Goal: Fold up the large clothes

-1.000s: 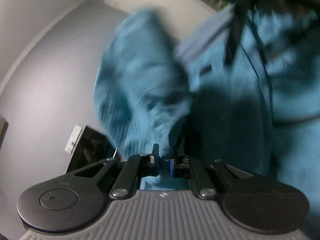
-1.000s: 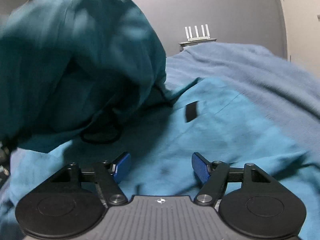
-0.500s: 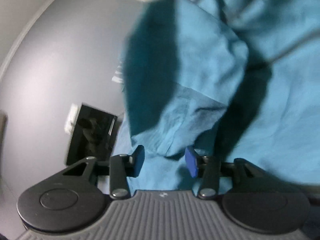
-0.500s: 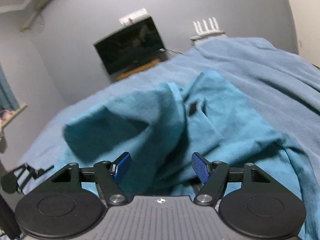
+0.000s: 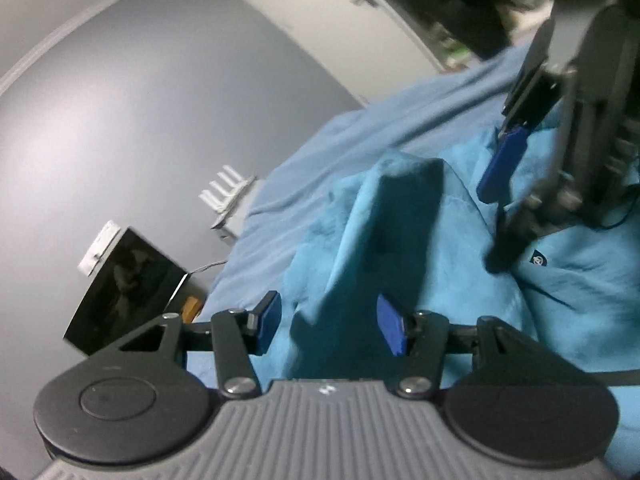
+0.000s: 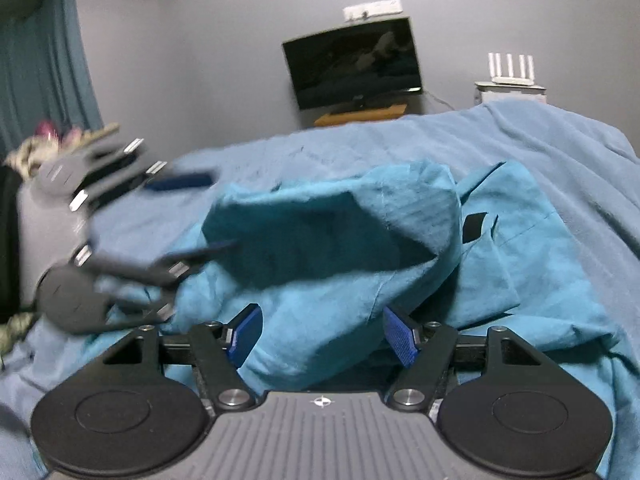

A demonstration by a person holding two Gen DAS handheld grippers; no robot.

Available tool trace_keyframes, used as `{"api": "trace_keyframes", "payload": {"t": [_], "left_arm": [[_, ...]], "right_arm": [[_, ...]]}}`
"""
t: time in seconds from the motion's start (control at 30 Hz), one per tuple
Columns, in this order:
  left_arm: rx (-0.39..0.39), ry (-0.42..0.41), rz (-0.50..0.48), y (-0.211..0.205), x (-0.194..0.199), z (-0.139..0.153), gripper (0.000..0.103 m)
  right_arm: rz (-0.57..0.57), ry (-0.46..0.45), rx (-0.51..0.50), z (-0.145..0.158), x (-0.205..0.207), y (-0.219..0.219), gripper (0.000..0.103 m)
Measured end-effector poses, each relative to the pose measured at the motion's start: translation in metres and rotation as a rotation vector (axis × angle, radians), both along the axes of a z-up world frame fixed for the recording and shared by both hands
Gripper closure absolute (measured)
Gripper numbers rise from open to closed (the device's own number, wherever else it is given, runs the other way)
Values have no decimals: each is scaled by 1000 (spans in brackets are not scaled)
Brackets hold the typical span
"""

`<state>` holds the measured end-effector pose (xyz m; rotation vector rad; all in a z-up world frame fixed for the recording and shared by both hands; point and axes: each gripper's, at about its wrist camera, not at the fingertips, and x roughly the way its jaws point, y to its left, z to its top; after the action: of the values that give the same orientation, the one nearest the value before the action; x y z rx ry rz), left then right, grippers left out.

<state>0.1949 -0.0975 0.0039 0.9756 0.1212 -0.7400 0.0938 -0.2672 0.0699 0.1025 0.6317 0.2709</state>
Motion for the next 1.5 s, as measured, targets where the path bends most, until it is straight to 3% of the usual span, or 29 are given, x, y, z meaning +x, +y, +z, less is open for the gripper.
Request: {"api": "trace_keyframes", "payload": {"t": [0.13, 0.2, 0.23, 0.37, 0.43, 0.5, 0.6, 0.67, 0.73, 0.8, 0.93, 1.07, 1.17, 1.27, 1.33, 1.4, 1.5], "left_arm": [[30, 69, -36, -20, 18, 5, 50], [48, 107, -41, -28, 30, 2, 90], [57, 128, -27, -32, 37, 3, 103], [-2, 152, -12, -25, 49, 18, 103], [-14, 159, -5, -21, 61, 29, 103], [-21, 155, 5, -16, 70, 41, 103], [-50, 144, 17, -7, 80, 66, 103], [-58, 111, 6, -4, 81, 82, 103], [-74, 83, -7, -5, 82, 93, 103], [-82, 75, -15, -6, 80, 96, 103], [-33, 76, -54, -12, 73, 76, 103], [-25, 55, -47, -13, 77, 60, 103], [-54, 51, -30, -14, 85, 63, 103], [-55, 43, -31, -14, 88, 64, 103], [-49, 40, -32, -15, 91, 63, 103], [-44, 40, -37, -16, 91, 61, 103], [-42, 44, -42, -16, 92, 59, 103]], "right_arm": [[31, 42, -67, -4, 0, 5, 33], [53, 47, -96, -8, 0, 5, 33], [70, 49, -97, -8, -1, 6, 33], [241, 7, 39, -8, -4, 12, 33], [264, -9, 48, -11, 4, 21, 35], [226, 0, 13, -19, 22, 29, 49], [121, -2, 27, -30, 52, 25, 57], [23, -76, 17, -30, 65, 22, 66], [-96, -161, -114, -29, 75, 29, 73], [-198, -258, -142, -28, 82, 30, 74], [-288, -302, -92, -44, 91, 29, 72], [-152, -176, -31, -67, 89, 26, 71], [-10, -139, -13, -52, 80, 24, 65], [148, -111, -61, -30, 70, 31, 65], [190, -92, -145, -16, 63, 38, 62], [217, -59, -242, 0, 54, 46, 52], [316, -40, -281, 23, 41, 48, 47]]}}
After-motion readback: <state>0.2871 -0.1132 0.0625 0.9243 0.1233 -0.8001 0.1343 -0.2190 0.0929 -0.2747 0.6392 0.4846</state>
